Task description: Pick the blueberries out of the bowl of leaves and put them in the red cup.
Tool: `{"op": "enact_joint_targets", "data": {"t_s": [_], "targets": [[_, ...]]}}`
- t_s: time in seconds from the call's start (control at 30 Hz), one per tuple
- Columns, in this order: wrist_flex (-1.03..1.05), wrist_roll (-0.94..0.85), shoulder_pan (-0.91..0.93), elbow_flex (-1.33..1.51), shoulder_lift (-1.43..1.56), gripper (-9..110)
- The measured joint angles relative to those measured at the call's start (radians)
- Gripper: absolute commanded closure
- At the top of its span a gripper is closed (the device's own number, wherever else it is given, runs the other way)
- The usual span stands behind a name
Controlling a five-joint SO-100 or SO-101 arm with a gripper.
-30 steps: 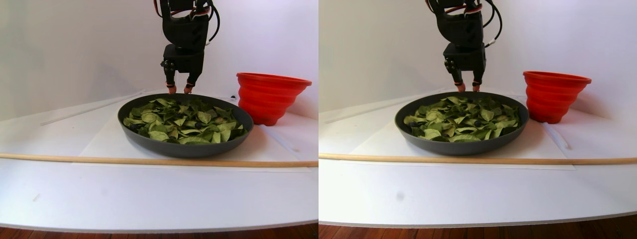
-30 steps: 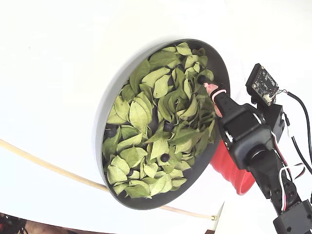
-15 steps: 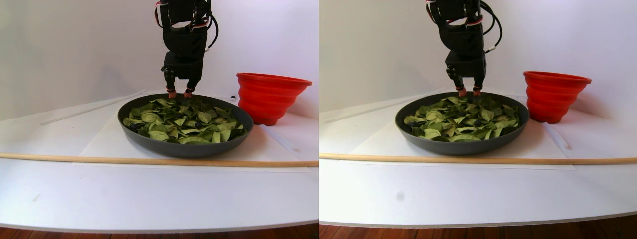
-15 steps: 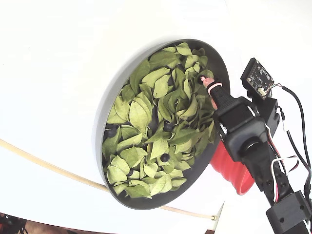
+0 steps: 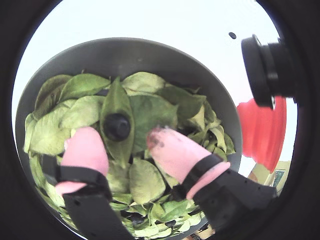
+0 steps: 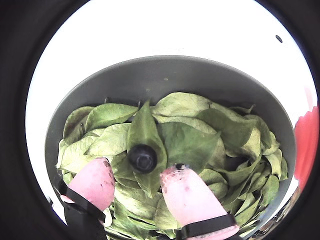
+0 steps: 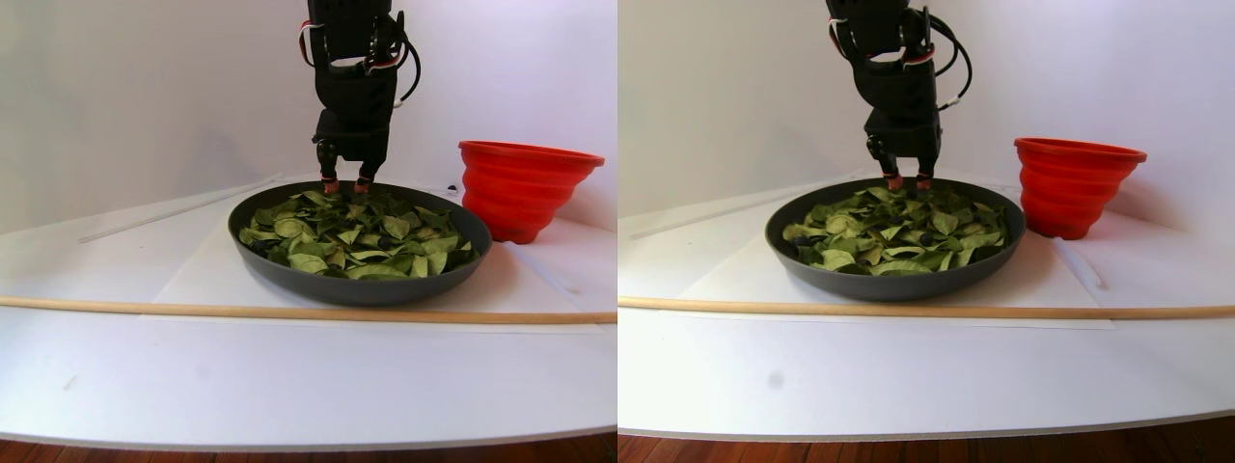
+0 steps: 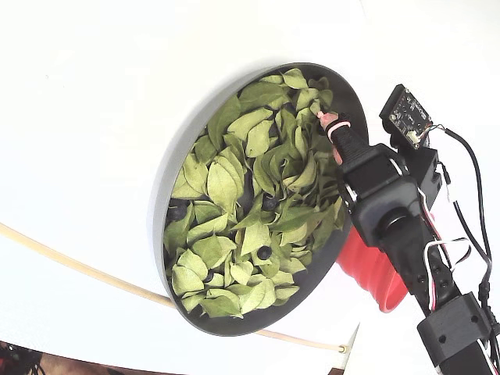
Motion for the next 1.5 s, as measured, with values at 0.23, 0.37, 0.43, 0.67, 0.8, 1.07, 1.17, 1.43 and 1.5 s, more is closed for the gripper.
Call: {"op": "enact_joint_targets", "data": {"t_s": [0.23, 0.37, 0.43, 0.67, 0.8, 1.07, 1.17, 1.43, 1.5], "targets": [[0.000, 0.003, 0.000, -0.025, -0.008, 83], [-0.003, 0.008, 0.000, -0.037, -0.037, 83], [-0.011, 0.005, 0.000, -0.037, -0.046, 83], [-0.023, 0.005, 0.000, -0.058, -0.077, 83], [-0.025, 0.005, 0.000, -0.061, -0.083, 83], [-0.026, 0.005, 0.000, -0.086, -0.115, 84], [-0.040, 0.005, 0.000, -0.089, -0.123, 85], [-0.057, 0.005, 0.000, -0.098, -0.144, 89], [-0.057, 0.005, 0.000, -0.098, -0.144, 90]]}}
